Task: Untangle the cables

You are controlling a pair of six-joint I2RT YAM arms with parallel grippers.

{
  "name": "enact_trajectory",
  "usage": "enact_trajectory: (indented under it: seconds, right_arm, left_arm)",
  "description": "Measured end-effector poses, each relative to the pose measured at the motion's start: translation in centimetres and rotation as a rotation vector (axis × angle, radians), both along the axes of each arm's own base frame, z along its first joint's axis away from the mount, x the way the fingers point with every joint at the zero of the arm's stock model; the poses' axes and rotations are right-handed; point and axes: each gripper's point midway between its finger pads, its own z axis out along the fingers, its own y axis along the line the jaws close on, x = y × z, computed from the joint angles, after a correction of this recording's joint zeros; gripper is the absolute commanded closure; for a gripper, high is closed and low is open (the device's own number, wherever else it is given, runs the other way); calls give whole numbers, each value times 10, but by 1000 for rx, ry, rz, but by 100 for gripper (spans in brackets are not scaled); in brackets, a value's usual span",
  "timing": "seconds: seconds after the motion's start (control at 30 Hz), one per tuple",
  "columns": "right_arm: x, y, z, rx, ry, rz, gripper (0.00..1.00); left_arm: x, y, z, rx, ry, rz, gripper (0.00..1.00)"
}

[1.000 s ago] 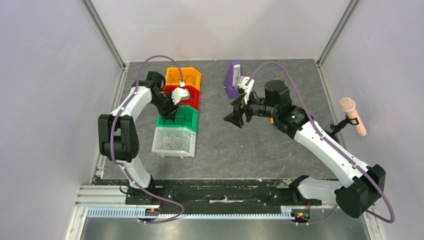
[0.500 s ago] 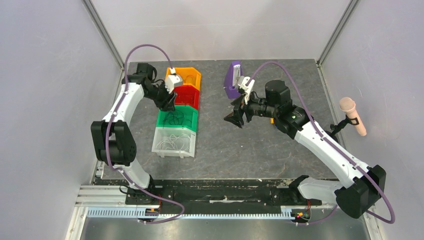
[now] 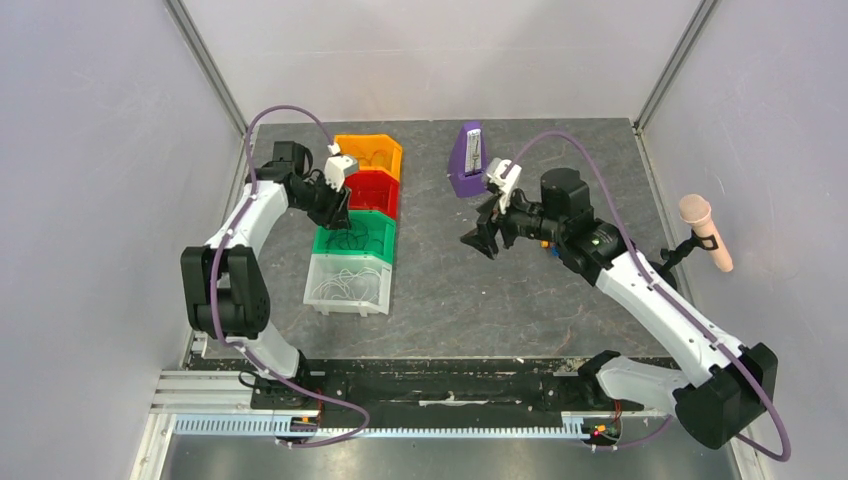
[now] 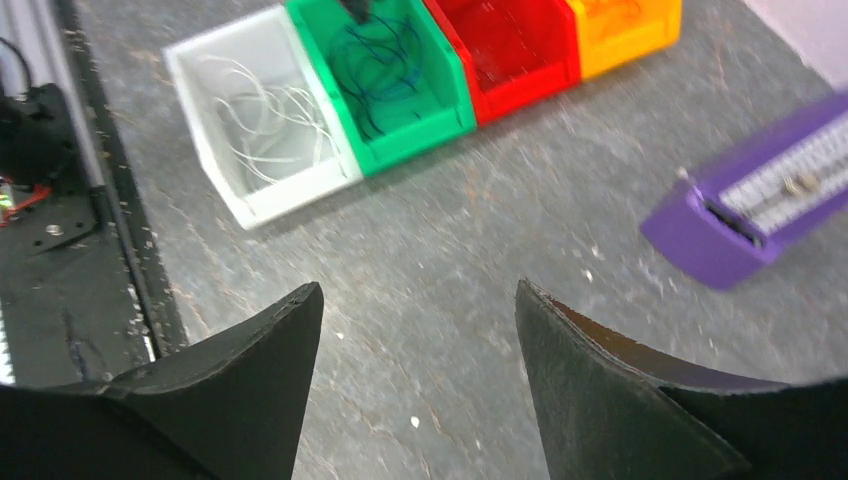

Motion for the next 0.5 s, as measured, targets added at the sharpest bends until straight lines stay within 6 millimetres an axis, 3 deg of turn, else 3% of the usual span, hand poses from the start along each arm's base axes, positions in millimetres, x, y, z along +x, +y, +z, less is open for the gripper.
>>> enact_trajectory:
  seconds: [0.13,0.33,0.5]
  right_arm:
    - [11,-36,-30,-40,36,-110,21]
    - [27,-109,-80,-93,129,-365,2]
    - [31,-158,-95,-71,171,-565,2]
  left_arm:
    - [-11,-1,8,4,8,51,24]
    - [-12,3,63,9,-51,153,21]
    - [-7,5,105,-35,-52,288,20]
